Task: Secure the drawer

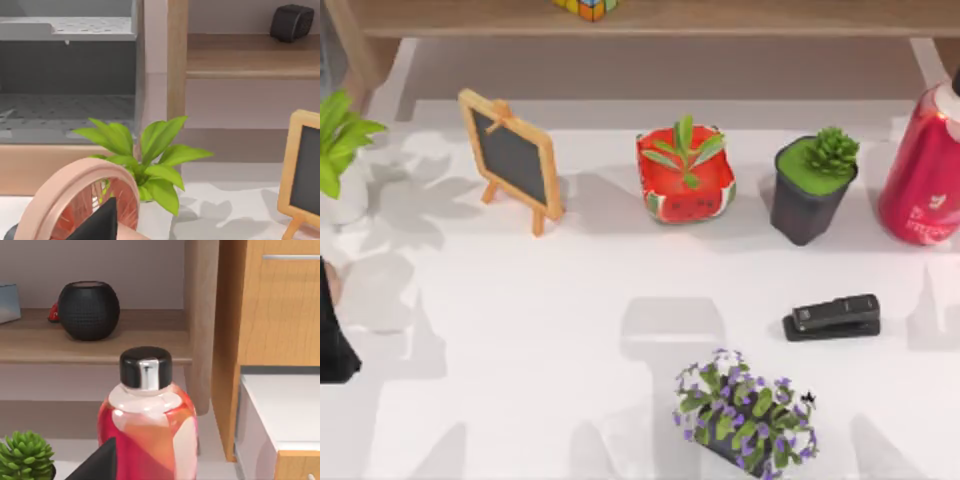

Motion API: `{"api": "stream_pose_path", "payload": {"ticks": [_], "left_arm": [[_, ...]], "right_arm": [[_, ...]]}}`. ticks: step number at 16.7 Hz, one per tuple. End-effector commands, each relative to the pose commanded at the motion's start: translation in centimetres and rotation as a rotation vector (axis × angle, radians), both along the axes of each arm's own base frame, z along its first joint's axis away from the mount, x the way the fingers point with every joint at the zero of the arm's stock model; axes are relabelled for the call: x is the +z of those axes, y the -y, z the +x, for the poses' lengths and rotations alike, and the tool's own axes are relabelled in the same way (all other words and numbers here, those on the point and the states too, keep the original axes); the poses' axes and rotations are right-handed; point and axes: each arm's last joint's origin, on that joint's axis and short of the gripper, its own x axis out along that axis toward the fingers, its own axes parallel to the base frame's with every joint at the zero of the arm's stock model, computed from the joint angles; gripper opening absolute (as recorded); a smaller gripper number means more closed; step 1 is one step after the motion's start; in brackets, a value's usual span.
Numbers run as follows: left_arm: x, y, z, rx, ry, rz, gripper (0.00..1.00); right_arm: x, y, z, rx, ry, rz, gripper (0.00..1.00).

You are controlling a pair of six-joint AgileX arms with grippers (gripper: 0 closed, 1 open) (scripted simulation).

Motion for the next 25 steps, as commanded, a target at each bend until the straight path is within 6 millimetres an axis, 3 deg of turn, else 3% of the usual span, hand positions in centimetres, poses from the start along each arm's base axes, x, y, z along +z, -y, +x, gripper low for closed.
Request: {"api": "stream_pose_path", "payload": {"ticks": [6, 13, 21, 25], "left_arm": [[0.0, 0.0, 0.0, 0.000, 0.000, 0.000, 1.00], [0.0, 0.0, 0.0, 0.000, 0.000, 0.000, 1.00], [0.0, 0.0, 0.0, 0.000, 0.000, 0.000, 1.00], [0.0, 0.0, 0.0, 0.000, 0.000, 0.000, 1.00]], "right_arm": [[4.1, 2.3, 5.1, -0.006, -0.022, 0.000, 1.00], [4.9, 6.3, 11.6, -0.006, -0.045, 0.006, 1.00], [4.8, 6.8, 12.3, -0.003, -0.044, 0.005, 1.00], [3.9, 7.3, 12.3, 0.006, -0.037, -0.087, 1.00]]}}
